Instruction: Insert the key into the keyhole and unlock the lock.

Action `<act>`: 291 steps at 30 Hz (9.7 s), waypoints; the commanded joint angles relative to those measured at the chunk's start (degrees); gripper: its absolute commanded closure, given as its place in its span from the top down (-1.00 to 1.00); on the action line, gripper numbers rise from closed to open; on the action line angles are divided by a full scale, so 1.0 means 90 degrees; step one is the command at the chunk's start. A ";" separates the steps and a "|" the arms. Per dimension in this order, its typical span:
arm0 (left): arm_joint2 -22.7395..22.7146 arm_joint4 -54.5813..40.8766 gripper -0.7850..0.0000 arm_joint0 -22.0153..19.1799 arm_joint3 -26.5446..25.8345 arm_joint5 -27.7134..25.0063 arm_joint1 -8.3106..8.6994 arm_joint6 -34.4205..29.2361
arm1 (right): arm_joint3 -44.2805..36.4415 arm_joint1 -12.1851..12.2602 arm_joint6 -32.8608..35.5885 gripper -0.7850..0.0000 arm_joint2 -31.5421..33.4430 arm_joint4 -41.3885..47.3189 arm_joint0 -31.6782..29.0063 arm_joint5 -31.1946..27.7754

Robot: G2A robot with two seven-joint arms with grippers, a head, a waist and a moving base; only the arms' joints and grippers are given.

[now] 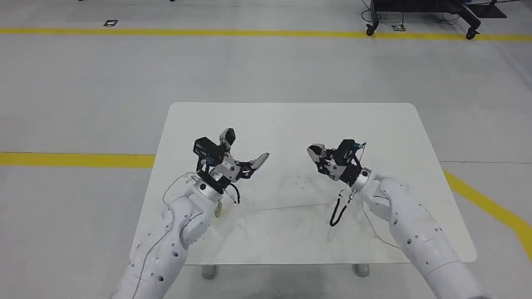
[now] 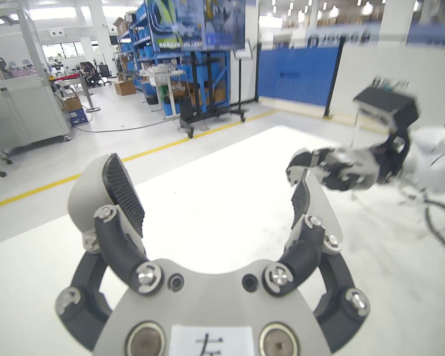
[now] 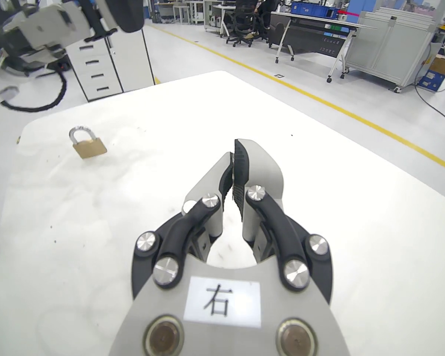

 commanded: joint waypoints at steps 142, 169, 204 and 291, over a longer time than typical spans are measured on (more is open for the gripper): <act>0.1029 -0.6949 -0.95 -0.1810 0.3519 -0.3810 -0.0736 -0.3852 | 0.0132 -0.1014 0.2482 -1.00 -0.0607 0.4666 0.0579 -0.0479; 0.0862 -0.6587 -1.00 -0.1764 0.3479 -0.3761 -0.0740 -0.3680 | 0.0121 -0.1038 0.2527 -1.00 -0.0514 0.4629 0.0516 -0.0509; 0.0687 0.0399 -0.03 -0.1024 0.1768 -0.0867 -0.0528 -0.0183 | -0.0016 -0.1044 0.2586 -1.00 -0.0349 0.4644 0.0445 -0.0521; -0.0153 -0.5662 0.41 -0.0573 0.1354 -0.2793 -0.0393 -0.1316 | -0.0169 -0.1038 0.3386 -1.00 -0.0252 0.5667 0.0181 -0.0552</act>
